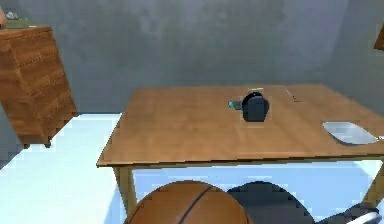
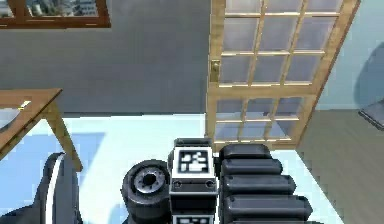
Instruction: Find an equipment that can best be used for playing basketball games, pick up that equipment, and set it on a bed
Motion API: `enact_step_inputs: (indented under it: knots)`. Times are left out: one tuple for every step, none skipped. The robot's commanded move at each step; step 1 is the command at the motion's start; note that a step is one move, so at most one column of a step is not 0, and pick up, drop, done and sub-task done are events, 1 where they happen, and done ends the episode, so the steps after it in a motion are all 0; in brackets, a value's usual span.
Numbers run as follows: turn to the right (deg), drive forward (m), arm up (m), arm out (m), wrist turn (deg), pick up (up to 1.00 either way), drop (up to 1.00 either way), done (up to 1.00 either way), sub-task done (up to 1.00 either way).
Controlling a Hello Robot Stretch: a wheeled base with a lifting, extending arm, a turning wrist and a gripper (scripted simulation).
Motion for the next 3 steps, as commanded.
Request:
enact_step_inputs:
  knots:
    - [-45.0, 0.00, 0.00, 0.00, 0.0, 0.00, 0.00, 0.00, 0.00]
    - [-45.0, 0.00, 0.00, 0.00, 0.0, 0.00, 0.00, 0.00, 0.00]
    - [-3.0, 0.00, 0.00, 0.00, 0.0, 0.00, 0.00, 0.00, 0.00]
